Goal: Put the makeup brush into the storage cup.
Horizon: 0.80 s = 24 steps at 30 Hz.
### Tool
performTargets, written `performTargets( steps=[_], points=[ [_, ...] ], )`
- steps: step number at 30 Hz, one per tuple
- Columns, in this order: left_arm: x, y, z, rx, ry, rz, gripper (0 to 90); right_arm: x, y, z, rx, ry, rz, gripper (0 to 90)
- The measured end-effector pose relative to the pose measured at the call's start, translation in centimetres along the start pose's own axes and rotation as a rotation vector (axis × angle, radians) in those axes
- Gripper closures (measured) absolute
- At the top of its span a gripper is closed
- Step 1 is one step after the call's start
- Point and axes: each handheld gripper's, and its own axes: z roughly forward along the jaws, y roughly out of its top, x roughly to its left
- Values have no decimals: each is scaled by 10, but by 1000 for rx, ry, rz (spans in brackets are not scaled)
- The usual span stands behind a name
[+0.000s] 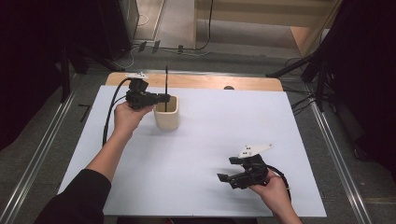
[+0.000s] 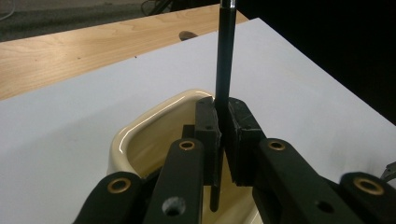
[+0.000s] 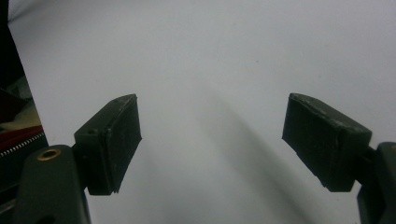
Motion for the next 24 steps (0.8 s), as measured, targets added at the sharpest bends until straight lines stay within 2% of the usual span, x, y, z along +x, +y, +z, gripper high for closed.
performTargets(
  steps=[5,7,12,13,14,15,16,17,19,21,24],
  points=[
    [3,-4,-1,5,0,-23,846,0,0,0,-2,0,0,202],
    [2,-4,-2,13,3,-20,846,0,0,0,-1,-1,1,203],
    [1,-2,-3,32,-9,-33,842,1,-1,-1,-4,2,6,203],
    [1,-2,-4,41,-23,-49,834,1,-2,-1,-5,1,3,202],
    [2,-2,-4,40,-40,-60,740,0,-2,-1,-9,4,-1,202],
    [2,0,-5,54,-34,-67,542,0,-2,-2,-9,4,4,202],
    [1,0,-8,54,-27,-70,432,0,-2,-2,-14,2,8,202],
    [-1,1,-11,51,-29,-67,365,0,-2,-2,-14,3,12,203],
    [-2,4,-18,47,-39,-73,323,0,-3,-2,-15,9,8,202],
    [-2,6,-25,37,-49,-91,323,0,-3,-2,-9,12,5,203],
    [-2,7,-32,51,-72,-113,323,-3,-3,-2,-14,15,10,202]
  ],
)
